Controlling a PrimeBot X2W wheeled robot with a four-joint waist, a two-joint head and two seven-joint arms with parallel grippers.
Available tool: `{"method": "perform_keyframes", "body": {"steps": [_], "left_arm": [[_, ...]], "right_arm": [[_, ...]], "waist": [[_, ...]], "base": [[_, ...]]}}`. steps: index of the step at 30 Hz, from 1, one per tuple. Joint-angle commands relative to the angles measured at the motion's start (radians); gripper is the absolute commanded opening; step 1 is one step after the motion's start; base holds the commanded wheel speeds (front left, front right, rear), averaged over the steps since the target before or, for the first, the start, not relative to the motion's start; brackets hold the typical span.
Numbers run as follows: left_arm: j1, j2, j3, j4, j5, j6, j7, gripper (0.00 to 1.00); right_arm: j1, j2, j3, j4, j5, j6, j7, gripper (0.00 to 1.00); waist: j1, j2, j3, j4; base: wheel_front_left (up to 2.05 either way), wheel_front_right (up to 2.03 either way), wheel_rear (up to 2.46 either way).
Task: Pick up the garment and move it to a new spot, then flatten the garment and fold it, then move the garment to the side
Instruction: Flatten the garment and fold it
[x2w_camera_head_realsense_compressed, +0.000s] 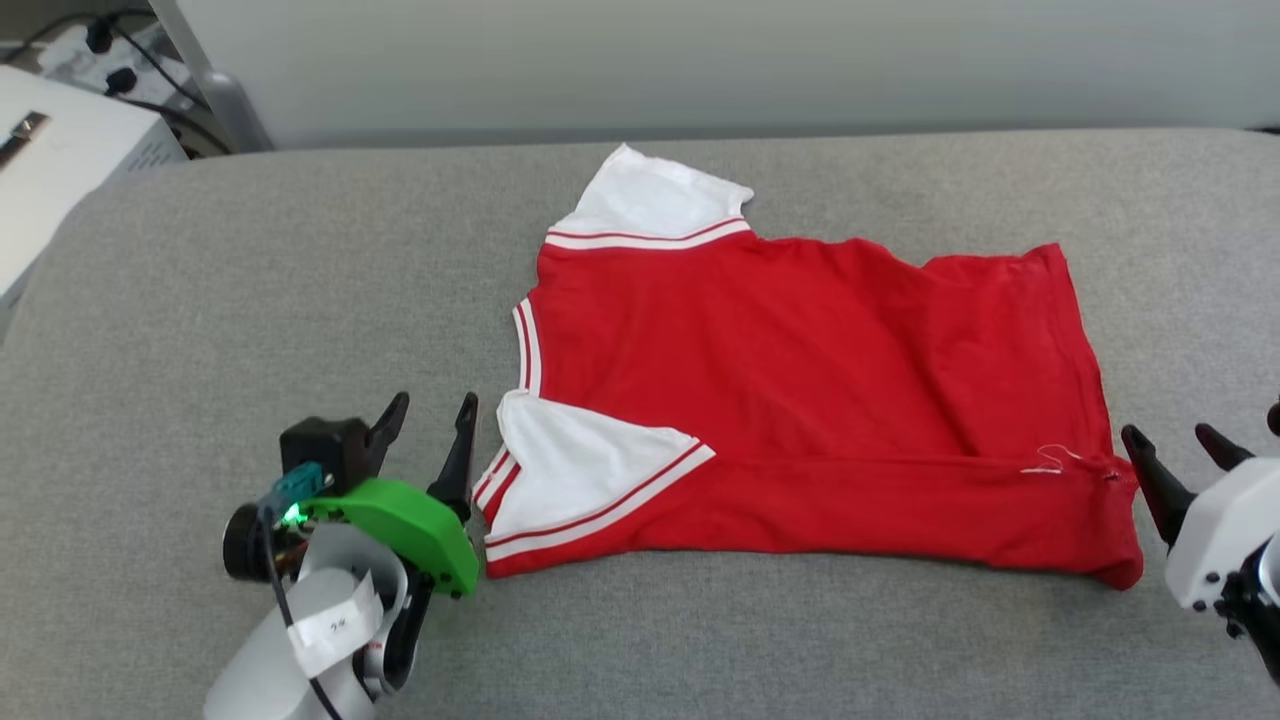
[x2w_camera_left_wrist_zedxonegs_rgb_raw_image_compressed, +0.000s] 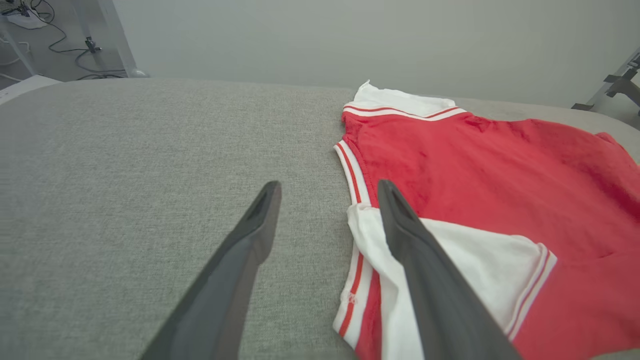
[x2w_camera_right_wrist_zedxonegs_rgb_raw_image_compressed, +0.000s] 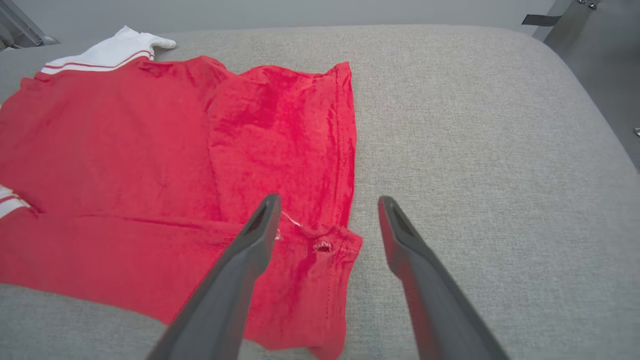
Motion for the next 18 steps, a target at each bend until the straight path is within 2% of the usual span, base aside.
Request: {"method": "perform_keyframes", "body": {"steps": [1,6,8,12,18], "left_arm": [[0.04,-0.003,0.019,-0.025,-0.007,0.0,-0.005,1.0],[0.151,-0.002,0.083,-0.124,-0.013,0.02,-0.006,1.0],[0.199,0.003,0.059,-0.154,-0.024,-0.004,0.023,1.0],[0.258,0.028,0.026,-0.22,-0.036,-0.002,0.11,1.0],[0.294,0.05,-0.007,-0.303,-0.045,0.036,0.233,1.0]], "right_arm": [[0.03,-0.002,-0.004,-0.019,-0.018,-0.008,-0.008,1.0],[0.101,0.015,-0.032,-0.079,-0.066,-0.008,0.024,1.0],[0.127,0.039,-0.055,-0.105,-0.07,-0.008,0.043,1.0],[0.171,0.089,-0.103,-0.161,-0.08,-0.008,0.049,1.0],[0.202,0.136,-0.131,-0.201,-0.102,-0.008,0.059,1.0]], "waist": [[0.0,0.0102,-0.044,0.0],[0.0,0.0102,-0.07,-0.004],[0.0,0.0102,-0.073,-0.005],[0.0,0.0102,-0.07,-0.001],[0.0,0.0102,-0.038,-0.008]], "base": [[0.0,0.0,0.0],[0.0,0.0,0.0],[0.0,0.0,0.0],[0.0,0.0,0.0],[0.0,0.0,0.0]]}}
